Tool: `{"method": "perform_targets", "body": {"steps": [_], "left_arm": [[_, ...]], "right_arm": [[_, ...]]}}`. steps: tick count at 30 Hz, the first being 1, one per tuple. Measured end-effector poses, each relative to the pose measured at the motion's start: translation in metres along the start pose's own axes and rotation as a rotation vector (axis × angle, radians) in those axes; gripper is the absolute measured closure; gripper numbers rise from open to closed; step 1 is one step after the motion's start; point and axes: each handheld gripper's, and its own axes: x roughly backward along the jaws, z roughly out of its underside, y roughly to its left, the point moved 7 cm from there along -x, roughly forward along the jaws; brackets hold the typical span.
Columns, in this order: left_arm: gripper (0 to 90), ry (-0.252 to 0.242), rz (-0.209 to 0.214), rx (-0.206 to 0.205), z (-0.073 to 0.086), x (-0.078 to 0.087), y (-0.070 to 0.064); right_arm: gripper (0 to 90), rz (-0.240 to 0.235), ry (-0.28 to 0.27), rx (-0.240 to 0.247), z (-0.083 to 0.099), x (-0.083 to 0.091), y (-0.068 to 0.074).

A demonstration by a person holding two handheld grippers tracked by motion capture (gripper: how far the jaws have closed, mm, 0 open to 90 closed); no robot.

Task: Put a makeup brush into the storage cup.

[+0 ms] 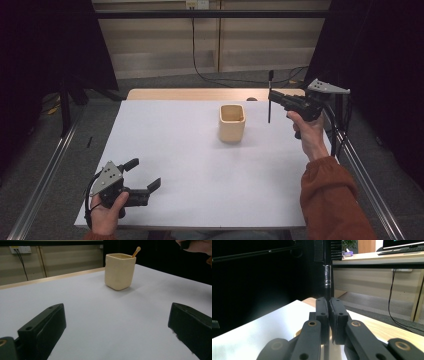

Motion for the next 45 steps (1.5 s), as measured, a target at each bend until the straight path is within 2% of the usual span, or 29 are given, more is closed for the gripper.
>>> {"method": "perform_targets", "body": {"steps": [7, 22, 27, 37, 45], "left_arm": [[1.5, -0.005, -0.001, 0.006, 0.000, 0.000, 0.000], [1.5, -0.002, 0.000, 0.001, 0.000, 0.000, 0.000], [1.6, -0.008, -0.002, 0.003, -0.001, 0.001, 0.001], [1.5, -0.005, 0.002, 0.001, -0.001, 0.000, 0.000], [1.5, -0.005, 0.003, -0.004, -0.001, 0.001, 0.001]], "right_arm": [[86.7, -0.029, -0.002, 0.024, -0.010, -0.014, 0.011], [86.7, -0.048, 0.009, 0.048, -0.033, -0.043, 0.023], [86.7, -0.054, 0.025, 0.055, -0.034, -0.053, 0.026], [86.7, -0.070, 0.036, 0.037, -0.030, -0.072, 0.031], [86.7, -0.078, 0.050, 0.056, -0.034, -0.092, 0.040]]}}
